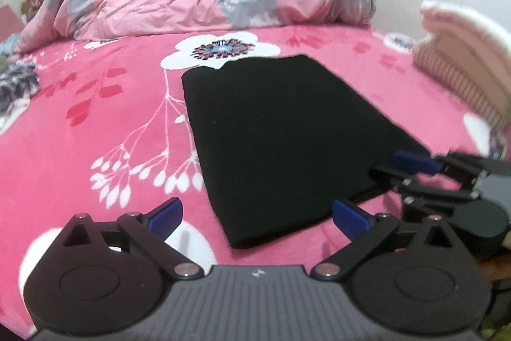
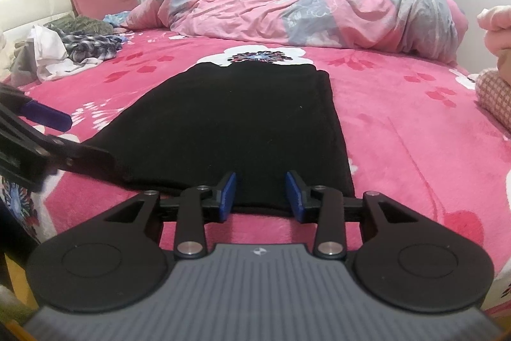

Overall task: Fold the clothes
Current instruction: 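Move the left gripper to the shirt's end beside the right gripper, then close the left gripper on the shirt end while the right gripper closes beside it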

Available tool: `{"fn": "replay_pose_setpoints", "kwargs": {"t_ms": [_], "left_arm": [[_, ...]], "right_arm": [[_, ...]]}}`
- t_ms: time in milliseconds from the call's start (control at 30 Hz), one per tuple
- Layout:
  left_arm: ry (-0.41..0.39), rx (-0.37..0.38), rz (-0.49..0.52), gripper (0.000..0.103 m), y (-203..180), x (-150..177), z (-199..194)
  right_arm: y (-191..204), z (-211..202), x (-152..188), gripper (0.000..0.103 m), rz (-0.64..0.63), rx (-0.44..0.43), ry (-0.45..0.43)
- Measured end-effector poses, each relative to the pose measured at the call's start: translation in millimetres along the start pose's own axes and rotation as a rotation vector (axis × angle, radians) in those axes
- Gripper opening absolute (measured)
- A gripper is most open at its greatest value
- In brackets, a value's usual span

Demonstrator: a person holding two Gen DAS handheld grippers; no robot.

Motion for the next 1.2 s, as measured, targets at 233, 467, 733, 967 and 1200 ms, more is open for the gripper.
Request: {"fn": "replay_pose_setpoints", "kwargs": {"t_ms": [233, 467, 733, 967, 1200], "left_arm": [[-0.051, 0.01, -0.058, 0.103, 11, 0, -6], [-0.085, 0.013, -0.104, 0.103, 20, 0, -7], [-0.088, 0.007, -0.123, 0.103, 27, 0, -2], [-0.08, -0.034, -0.123, 0.103, 34, -2, 5], [-0.09, -0.114, -0.115, 0.103, 45, -6, 9]], "right_arm": [[5, -1, 2, 0.038, -0.028, 0.015, -0.007], [5, -1, 1, 0.039, -0.024, 0.014, 0.001], [6, 0, -1, 0.04, -0.03, 0.018, 0.012], [7, 1, -3, 0.04, -0.039, 0.02, 0.025], [8, 1, -3, 0.04, -0.047, 0.027, 0.029]]}}
Point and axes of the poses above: each gripper's, at about its wrist camera, not at the fingertips, and z roughly the way its jaws point, y to its left, x to its underside, the point moved 4 cm from there along z, roughly the way its jaws point, and after that the axes turned 3 degrees about x, right-handed, at the moved point
